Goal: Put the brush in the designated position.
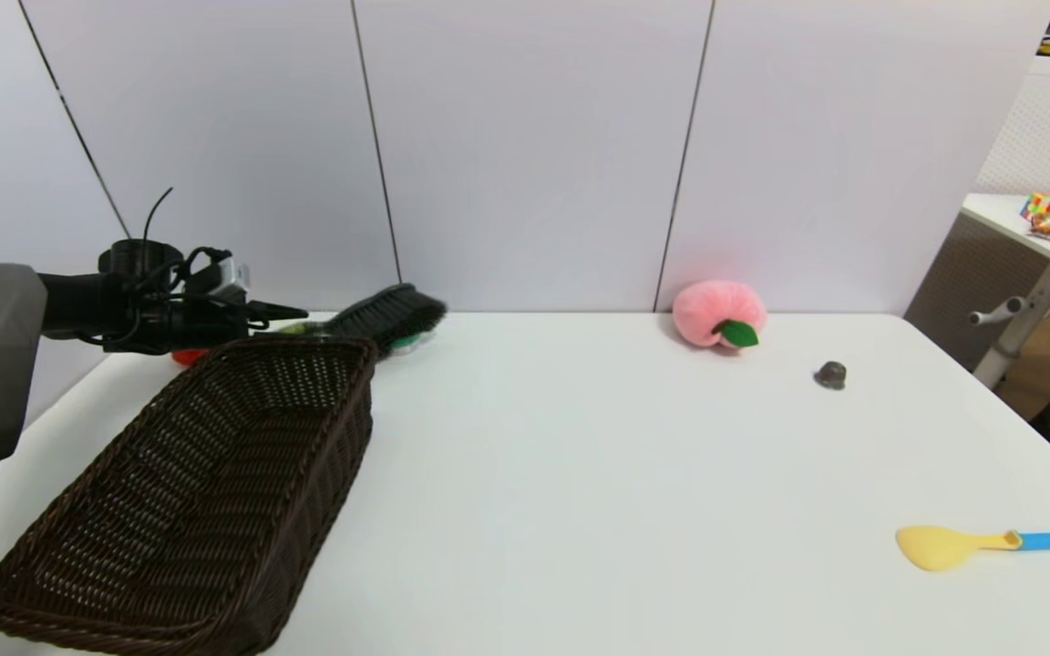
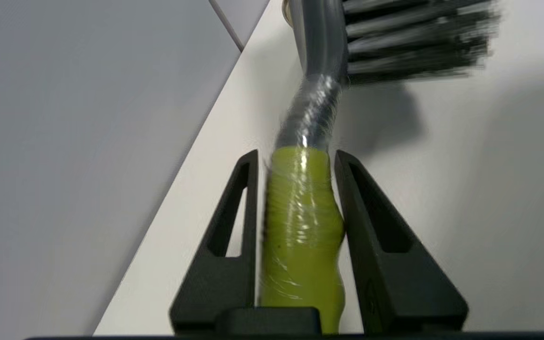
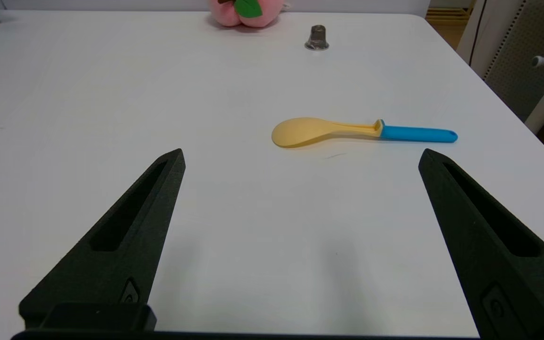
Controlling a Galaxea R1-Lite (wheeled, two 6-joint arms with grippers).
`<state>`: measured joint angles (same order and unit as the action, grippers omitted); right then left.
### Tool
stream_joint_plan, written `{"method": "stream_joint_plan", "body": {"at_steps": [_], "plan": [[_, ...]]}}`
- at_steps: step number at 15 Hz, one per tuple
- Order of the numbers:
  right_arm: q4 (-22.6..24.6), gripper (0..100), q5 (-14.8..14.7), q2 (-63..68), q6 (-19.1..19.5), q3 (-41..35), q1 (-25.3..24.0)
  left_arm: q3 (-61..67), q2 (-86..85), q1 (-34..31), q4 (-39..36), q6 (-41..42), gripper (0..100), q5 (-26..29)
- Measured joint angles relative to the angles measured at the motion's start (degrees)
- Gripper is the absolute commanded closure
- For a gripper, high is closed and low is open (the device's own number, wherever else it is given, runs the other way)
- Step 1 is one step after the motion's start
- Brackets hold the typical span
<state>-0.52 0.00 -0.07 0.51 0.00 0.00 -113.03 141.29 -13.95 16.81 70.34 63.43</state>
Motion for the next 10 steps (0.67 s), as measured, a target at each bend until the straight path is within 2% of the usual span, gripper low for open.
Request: {"method": "stream_joint_plan", "body": {"at_steps": [10], "plan": [[0.0, 0, 0.0, 0.0, 0.0, 0.0, 0.0, -0.1, -0.1, 0.0, 0.0, -0.4, 0, -0.7]]}}
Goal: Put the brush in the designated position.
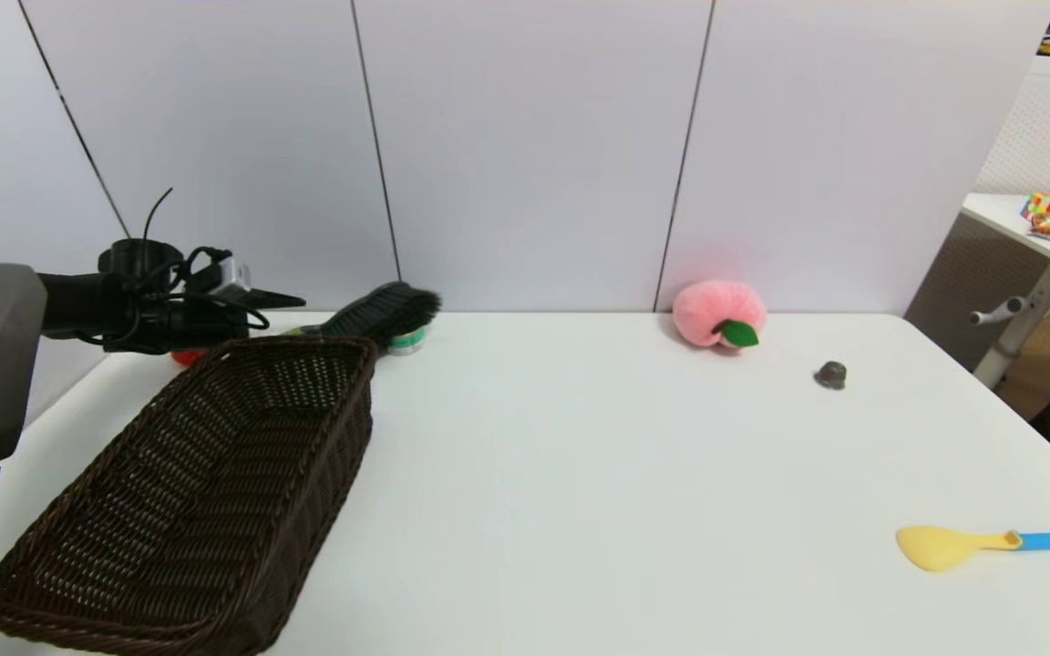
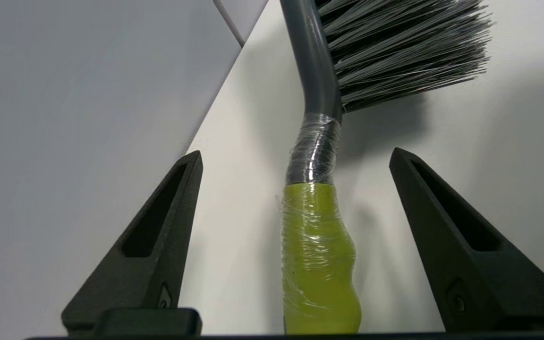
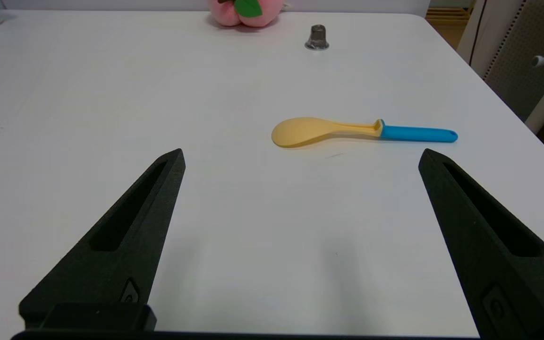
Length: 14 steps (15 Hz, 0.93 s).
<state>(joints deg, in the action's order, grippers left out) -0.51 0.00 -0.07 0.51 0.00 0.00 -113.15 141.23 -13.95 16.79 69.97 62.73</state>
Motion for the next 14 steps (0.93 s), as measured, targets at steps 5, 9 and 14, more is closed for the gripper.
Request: {"method": "stream_joint_plan", "body": {"at_steps": [5, 9, 14], "plan": [[0.0, 0, 0.0, 0.0, 0.0, 0.0, 0.0, -0.1, -2.1, -1.3, -0.2, -0.5, 0, -6.6], [0.0, 0, 0.0, 0.0, 0.0, 0.0, 0.0, -0.4, -5.3, -3.7, -0.8, -1.1, 0, -16.2], [0.0, 0, 0.0, 0.0, 0.0, 0.0, 0.0, -0.5, -14.5, -4.5, -0.1, -9.6, 0, -25.8]]}}
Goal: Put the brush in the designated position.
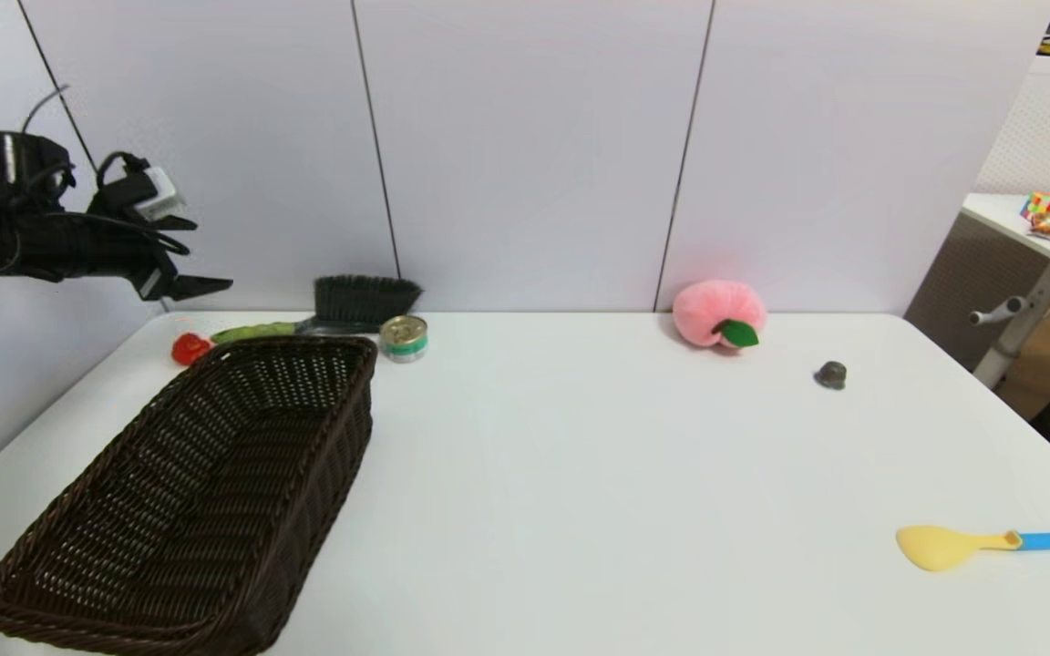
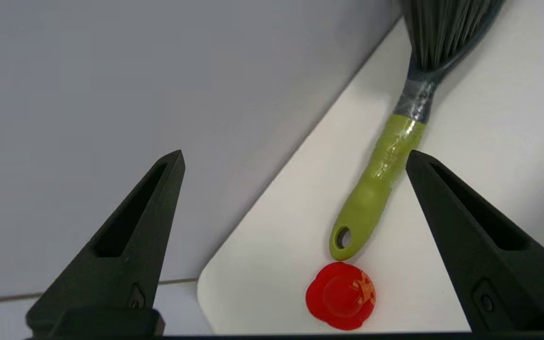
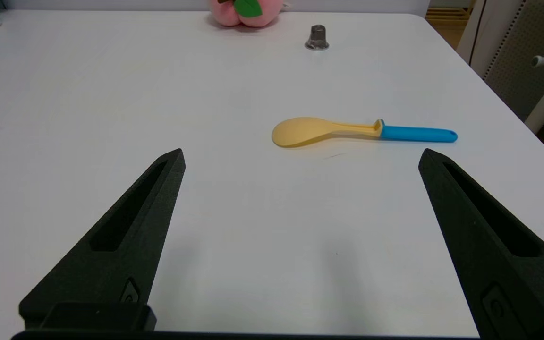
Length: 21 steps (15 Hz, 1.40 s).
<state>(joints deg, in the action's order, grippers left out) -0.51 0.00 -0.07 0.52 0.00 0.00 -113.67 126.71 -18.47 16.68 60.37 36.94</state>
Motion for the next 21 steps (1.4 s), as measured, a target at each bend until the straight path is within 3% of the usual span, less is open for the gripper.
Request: {"method": "stream_joint_plan", "body": {"at_steps": [4, 9, 13, 16, 21], "plan": [[0.0, 0, 0.0, 0.0, 0.0, 0.0, 0.0, 0.4, -11.6, 0.8, 6.4, -9.9, 0, -1.1], [0.0, 0, 0.0, 0.0, 0.0, 0.0, 0.0, 2.6, -28.8, 8.9, 13.2, -26.7, 0, -0.3], [0.0, 0, 0.0, 0.0, 0.0, 0.0, 0.0, 17.3, -46.1, 15.1, 11.8, -35.7, 0, -2.0], [0.0, 0, 0.0, 0.0, 0.0, 0.0, 0.0, 34.7, -60.7, 16.7, 8.3, -39.0, 0, -10.3], [0.0, 0, 0.0, 0.0, 0.0, 0.0, 0.0, 69.2, -86.9, 15.5, -3.7, -44.6, 0, -24.9]]}}
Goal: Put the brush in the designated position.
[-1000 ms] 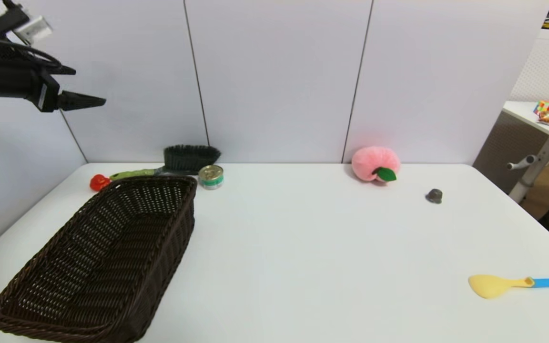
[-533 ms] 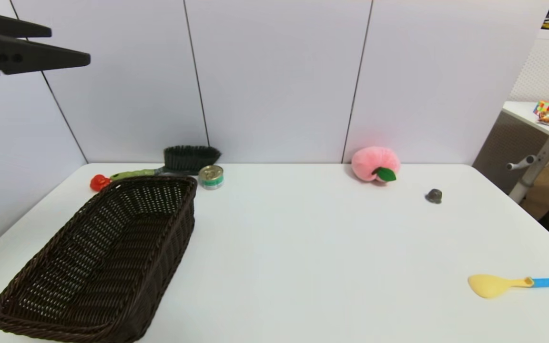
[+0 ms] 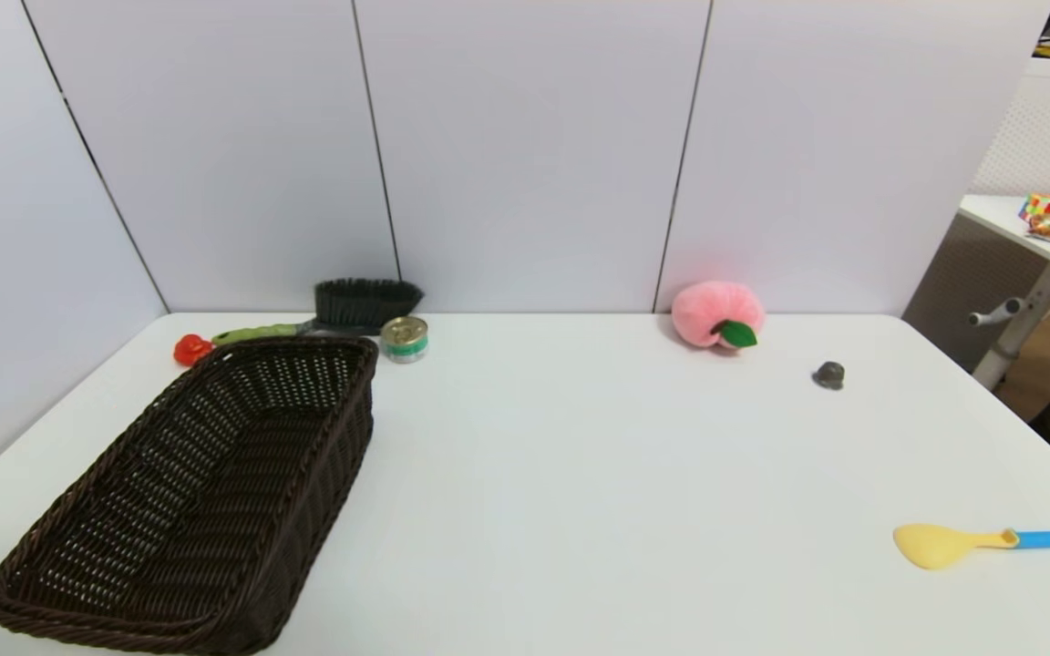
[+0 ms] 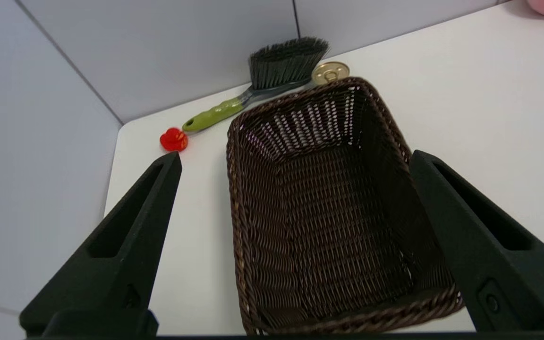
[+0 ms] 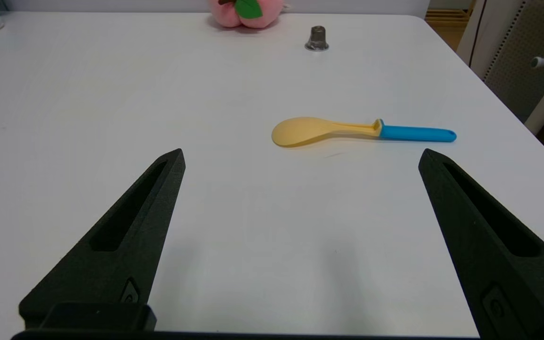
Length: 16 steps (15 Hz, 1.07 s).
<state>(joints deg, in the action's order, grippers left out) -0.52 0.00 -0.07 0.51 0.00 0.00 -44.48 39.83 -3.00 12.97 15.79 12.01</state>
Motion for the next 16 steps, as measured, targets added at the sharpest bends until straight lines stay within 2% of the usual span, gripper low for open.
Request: {"method": "stream_joint_plan", "body": {"at_steps": [4, 8, 11, 12, 14, 15, 16], "plan": [[0.0, 0, 0.0, 0.0, 0.0, 0.0, 0.0, 24.0, -18.4, -0.9, -8.0, -3.1, 0, -6.0], [0.0, 0, 0.0, 0.0, 0.0, 0.0, 0.0, 42.0, -24.4, -0.5, -24.6, -5.6, 0, -10.9], [0.0, 0, 0.0, 0.0, 0.0, 0.0, 0.0, 44.1, -29.4, 3.0, -22.7, -6.1, 0, -16.7], [0.0, 0, 0.0, 0.0, 0.0, 0.0, 0.0, 44.0, -31.6, 3.1, -20.3, -6.1, 0, -16.5], [0.0, 0, 0.0, 0.0, 0.0, 0.0, 0.0, 43.3, -36.0, 3.1, -12.8, -7.0, 0, -12.1], [0.0, 0, 0.0, 0.0, 0.0, 0.0, 0.0, 43.6, -37.4, 3.1, -10.9, -7.5, 0, -9.7], [0.0, 0, 0.0, 0.0, 0.0, 0.0, 0.0, 44.0, -38.3, 3.1, -11.9, -8.0, 0, -9.6]]}}
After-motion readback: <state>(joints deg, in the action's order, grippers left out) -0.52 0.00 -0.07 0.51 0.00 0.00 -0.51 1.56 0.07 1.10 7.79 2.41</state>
